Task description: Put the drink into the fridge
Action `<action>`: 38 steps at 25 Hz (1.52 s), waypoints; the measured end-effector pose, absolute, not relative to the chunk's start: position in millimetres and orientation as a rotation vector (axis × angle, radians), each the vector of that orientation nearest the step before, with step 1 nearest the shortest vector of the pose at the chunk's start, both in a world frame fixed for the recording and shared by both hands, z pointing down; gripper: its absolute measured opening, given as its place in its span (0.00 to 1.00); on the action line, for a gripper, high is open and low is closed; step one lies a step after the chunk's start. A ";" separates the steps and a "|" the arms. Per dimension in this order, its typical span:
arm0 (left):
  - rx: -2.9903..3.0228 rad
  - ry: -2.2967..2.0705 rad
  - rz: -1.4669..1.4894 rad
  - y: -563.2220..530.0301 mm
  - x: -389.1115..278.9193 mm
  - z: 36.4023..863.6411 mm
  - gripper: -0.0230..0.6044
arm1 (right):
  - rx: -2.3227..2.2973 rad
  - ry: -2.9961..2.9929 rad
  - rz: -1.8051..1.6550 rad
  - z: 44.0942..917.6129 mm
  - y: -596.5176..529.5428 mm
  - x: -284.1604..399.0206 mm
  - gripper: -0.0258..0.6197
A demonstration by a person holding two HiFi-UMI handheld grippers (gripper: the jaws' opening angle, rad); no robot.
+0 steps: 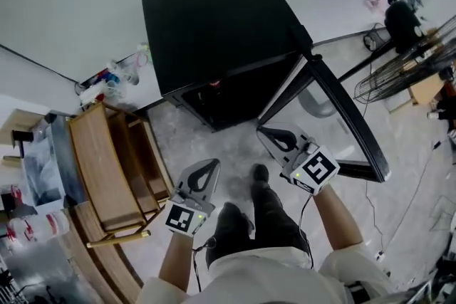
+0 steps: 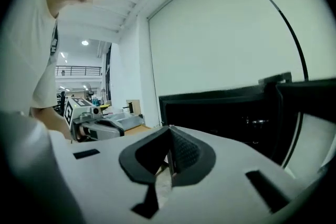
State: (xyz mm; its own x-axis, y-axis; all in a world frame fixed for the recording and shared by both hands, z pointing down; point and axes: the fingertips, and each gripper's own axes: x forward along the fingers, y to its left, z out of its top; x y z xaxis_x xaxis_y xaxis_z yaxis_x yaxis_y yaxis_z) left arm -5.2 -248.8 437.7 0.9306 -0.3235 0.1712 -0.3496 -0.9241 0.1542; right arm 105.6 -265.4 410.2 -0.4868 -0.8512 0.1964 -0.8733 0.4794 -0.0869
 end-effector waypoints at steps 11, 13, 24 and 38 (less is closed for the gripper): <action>2.889 -0.563 0.256 -184.9 -76.9 296.0 0.05 | 1.595 -2.514 0.359 286.9 -168.9 44.0 0.04; 2.872 -0.576 0.278 -171.8 -87.1 279.9 0.05 | 1.641 -2.480 0.399 272.9 -151.1 39.9 0.04; 2.818 -0.736 0.209 -72.3 -108.5 209.9 0.05 | 1.741 -2.404 0.480 228.0 -51.2 45.9 0.04; 2.685 -0.976 0.077 73.4 -81.4 195.4 0.05 | 1.584 -2.517 0.350 192.2 85.3 78.4 0.04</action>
State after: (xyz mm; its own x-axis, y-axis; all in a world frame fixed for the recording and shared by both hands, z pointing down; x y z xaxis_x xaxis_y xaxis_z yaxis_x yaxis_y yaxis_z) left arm -81.4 73.4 195.4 0.7702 -0.6210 0.1454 -0.6362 -0.7316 0.2450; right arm 78.4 85.3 192.2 -0.4327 -0.8673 0.2462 -0.9015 0.4163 -0.1181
